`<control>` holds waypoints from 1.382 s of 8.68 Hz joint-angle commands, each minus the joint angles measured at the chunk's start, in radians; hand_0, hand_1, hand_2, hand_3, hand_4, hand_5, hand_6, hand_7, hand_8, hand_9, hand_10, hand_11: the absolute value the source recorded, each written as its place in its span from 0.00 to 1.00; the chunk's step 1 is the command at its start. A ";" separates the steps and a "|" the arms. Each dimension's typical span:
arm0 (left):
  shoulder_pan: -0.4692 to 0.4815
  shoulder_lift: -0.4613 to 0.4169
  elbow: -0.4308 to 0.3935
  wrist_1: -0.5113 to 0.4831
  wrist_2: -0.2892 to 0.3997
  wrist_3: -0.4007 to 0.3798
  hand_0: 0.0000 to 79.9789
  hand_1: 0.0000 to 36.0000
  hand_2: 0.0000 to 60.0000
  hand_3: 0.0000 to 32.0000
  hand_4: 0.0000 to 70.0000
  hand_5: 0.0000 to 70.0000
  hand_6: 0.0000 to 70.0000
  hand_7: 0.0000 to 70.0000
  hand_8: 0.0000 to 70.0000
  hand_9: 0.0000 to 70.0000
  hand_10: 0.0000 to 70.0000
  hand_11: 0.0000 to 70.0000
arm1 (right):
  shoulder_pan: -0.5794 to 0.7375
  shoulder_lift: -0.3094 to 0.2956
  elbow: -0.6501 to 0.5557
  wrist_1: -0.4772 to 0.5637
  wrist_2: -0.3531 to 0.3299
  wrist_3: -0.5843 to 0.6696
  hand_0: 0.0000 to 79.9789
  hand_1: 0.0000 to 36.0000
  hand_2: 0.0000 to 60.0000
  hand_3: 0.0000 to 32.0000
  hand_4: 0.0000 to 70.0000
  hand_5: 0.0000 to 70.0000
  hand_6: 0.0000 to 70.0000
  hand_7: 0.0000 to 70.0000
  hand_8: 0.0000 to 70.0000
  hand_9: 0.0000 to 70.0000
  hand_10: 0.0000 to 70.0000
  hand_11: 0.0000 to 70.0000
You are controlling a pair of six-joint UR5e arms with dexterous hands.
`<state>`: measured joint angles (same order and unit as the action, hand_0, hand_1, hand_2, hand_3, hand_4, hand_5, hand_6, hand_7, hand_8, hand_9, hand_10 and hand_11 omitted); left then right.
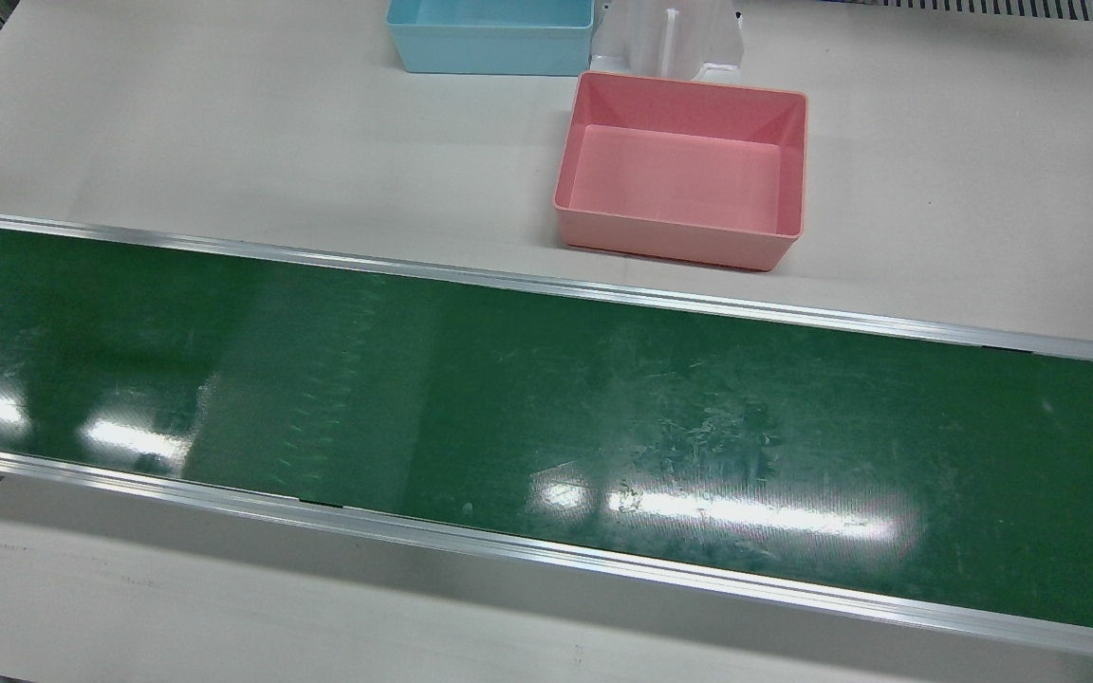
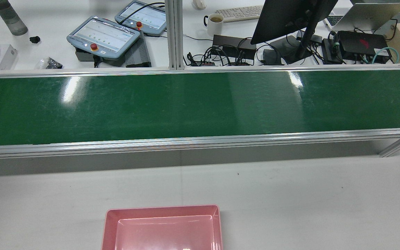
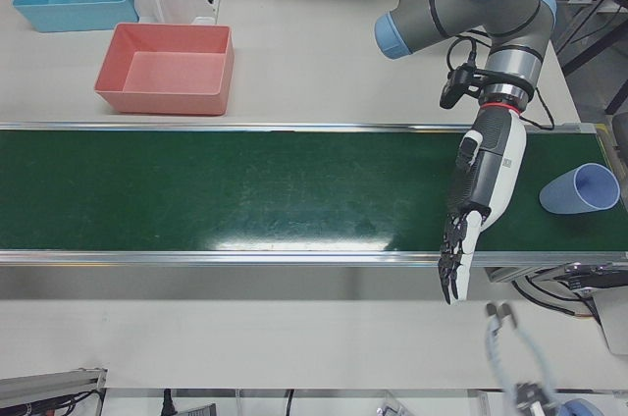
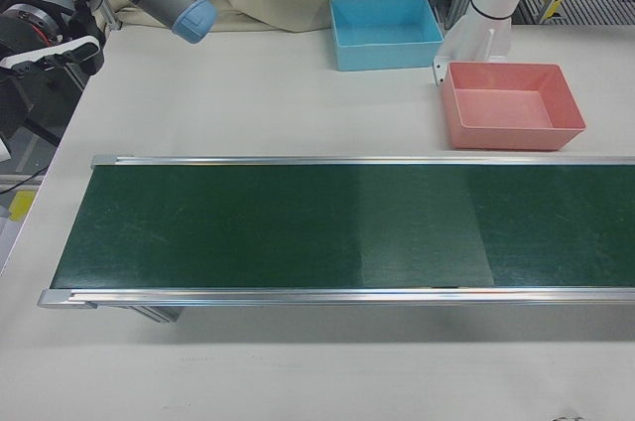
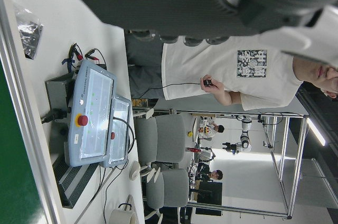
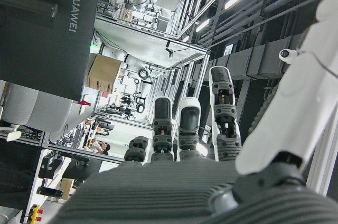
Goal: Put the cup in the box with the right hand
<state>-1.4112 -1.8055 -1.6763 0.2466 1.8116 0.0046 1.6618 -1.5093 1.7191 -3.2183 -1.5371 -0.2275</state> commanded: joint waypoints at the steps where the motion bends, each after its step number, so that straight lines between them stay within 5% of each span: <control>1: 0.000 0.000 0.000 0.000 0.002 0.000 0.00 0.00 0.00 0.00 0.00 0.00 0.00 0.00 0.00 0.00 0.00 0.00 | -0.001 -0.002 0.000 0.000 0.000 0.001 0.61 0.13 0.00 0.00 0.40 0.07 0.23 1.00 0.21 0.45 0.08 0.13; 6: 0.000 0.000 0.000 0.000 0.000 0.000 0.00 0.00 0.00 0.00 0.00 0.00 0.00 0.00 0.00 0.00 0.00 0.00 | -0.008 -0.006 -0.010 0.002 0.003 0.001 0.61 0.13 0.00 0.00 0.37 0.07 0.22 1.00 0.22 0.45 0.08 0.13; 10: 0.000 0.000 0.000 0.000 0.002 0.000 0.00 0.00 0.00 0.00 0.00 0.00 0.00 0.00 0.00 0.00 0.00 0.00 | -0.123 -0.020 -0.010 -0.002 0.023 -0.006 0.61 0.16 0.00 0.00 0.27 0.07 0.19 0.85 0.18 0.39 0.04 0.08; 11: 0.000 0.000 0.000 0.000 0.000 0.000 0.00 0.00 0.00 0.00 0.00 0.00 0.00 0.00 0.00 0.00 0.00 0.00 | -0.184 -0.006 -0.001 -0.005 0.067 -0.006 0.60 0.30 0.19 0.00 0.22 0.07 0.20 0.87 0.18 0.39 0.04 0.07; 12: 0.000 0.000 0.000 0.000 0.000 0.000 0.00 0.00 0.00 0.00 0.00 0.00 0.00 0.00 0.00 0.00 0.00 0.00 | -0.274 0.036 0.035 -0.018 0.128 -0.009 0.57 0.62 0.74 0.00 0.07 0.08 0.19 0.86 0.17 0.38 0.03 0.06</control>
<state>-1.4112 -1.8055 -1.6766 0.2469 1.8121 0.0046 1.5368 -1.5245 1.7109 -3.2199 -1.5034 -0.2318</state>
